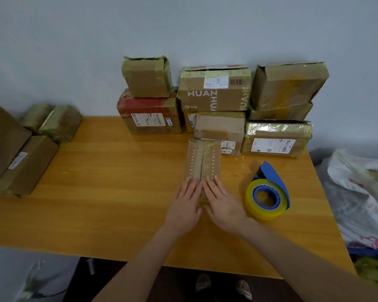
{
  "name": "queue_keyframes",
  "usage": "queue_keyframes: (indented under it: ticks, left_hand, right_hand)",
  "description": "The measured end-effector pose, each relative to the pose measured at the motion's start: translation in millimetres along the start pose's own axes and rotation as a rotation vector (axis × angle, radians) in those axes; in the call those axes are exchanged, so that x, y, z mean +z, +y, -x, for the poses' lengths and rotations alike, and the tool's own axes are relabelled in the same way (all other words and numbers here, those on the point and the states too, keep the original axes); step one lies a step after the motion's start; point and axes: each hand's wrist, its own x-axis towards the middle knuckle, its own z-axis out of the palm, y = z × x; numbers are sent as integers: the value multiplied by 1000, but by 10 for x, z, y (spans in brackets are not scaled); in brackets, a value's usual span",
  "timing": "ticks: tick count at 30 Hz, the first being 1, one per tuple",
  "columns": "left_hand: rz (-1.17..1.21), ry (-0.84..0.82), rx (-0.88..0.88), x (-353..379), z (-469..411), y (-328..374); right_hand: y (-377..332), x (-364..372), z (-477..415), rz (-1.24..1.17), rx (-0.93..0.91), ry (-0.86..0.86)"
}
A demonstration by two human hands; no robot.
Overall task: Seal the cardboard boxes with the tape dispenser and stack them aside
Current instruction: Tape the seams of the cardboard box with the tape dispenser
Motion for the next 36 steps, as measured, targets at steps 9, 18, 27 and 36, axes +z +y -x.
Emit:
queue_keyframes:
  ticks: [9,18,27,36]
  left_hand:
    - [570,141,-236,-126,-16,-14]
    - [866,148,-438,-171,-55,-28]
    - [814,273,-570,-191,-52,-167]
    - [762,258,-613,-176,-128,-171]
  right_hand:
    - [20,-28,29,-296,235,-11]
    - [69,-150,-11,-694,337,83]
    - [175,-183,-11,-691,378,185]
    - [177,-165,-82,-481,380,153]
